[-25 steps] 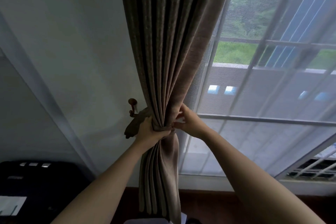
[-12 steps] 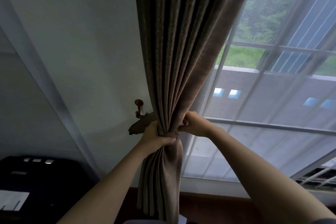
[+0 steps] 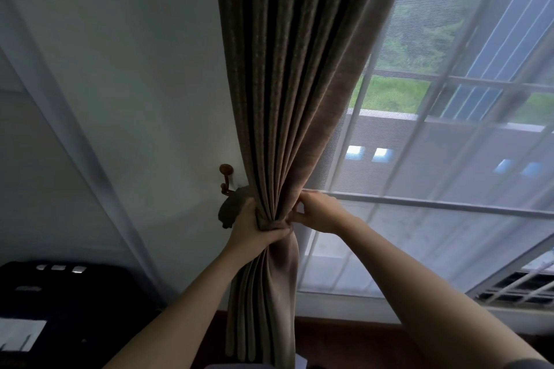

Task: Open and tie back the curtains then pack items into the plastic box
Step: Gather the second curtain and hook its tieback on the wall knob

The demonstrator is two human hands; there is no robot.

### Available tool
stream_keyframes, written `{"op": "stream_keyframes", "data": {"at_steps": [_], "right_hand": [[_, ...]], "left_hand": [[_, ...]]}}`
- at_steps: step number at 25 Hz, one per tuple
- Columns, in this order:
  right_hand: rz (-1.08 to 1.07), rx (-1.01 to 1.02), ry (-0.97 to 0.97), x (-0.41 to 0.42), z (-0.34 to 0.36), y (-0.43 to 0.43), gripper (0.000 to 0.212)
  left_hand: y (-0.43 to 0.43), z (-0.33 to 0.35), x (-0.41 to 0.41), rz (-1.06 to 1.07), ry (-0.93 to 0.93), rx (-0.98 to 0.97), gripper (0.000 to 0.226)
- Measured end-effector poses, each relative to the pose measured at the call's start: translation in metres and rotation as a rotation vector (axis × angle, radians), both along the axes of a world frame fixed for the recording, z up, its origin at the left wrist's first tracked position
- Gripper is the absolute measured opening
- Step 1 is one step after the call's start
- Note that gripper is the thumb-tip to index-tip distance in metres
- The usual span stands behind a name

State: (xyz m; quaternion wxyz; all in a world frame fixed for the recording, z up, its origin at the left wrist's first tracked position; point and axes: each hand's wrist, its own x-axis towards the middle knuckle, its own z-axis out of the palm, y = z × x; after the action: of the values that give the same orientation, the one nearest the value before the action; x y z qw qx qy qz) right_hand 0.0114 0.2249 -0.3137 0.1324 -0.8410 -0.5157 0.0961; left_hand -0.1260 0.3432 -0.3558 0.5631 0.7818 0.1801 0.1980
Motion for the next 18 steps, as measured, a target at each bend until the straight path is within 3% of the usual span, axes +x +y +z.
{"op": "stream_keyframes", "data": {"at_steps": [4,7,10,13,18], "right_hand": [[0.036,-0.015,-0.055,-0.003,0.005,0.001,0.050],[0.069,0.034,0.034,-0.003,0.004,0.004,0.057],[0.064,0.148,0.122,-0.004,0.006,0.004,0.051],[0.058,0.203,0.140,-0.005,0.009,0.002,0.045],[0.030,0.126,0.049,0.003,0.005,0.003,0.051]], "left_hand": [[0.004,0.004,-0.007,-0.057,0.077,-0.076,0.070],[0.012,0.014,-0.010,-0.164,0.155,-0.075,0.064],[0.016,0.022,-0.013,-0.258,0.206,-0.078,0.055],[0.011,0.024,-0.013,-0.245,0.216,-0.088,0.061],[0.004,0.030,-0.014,-0.238,0.211,-0.107,0.063]]}}
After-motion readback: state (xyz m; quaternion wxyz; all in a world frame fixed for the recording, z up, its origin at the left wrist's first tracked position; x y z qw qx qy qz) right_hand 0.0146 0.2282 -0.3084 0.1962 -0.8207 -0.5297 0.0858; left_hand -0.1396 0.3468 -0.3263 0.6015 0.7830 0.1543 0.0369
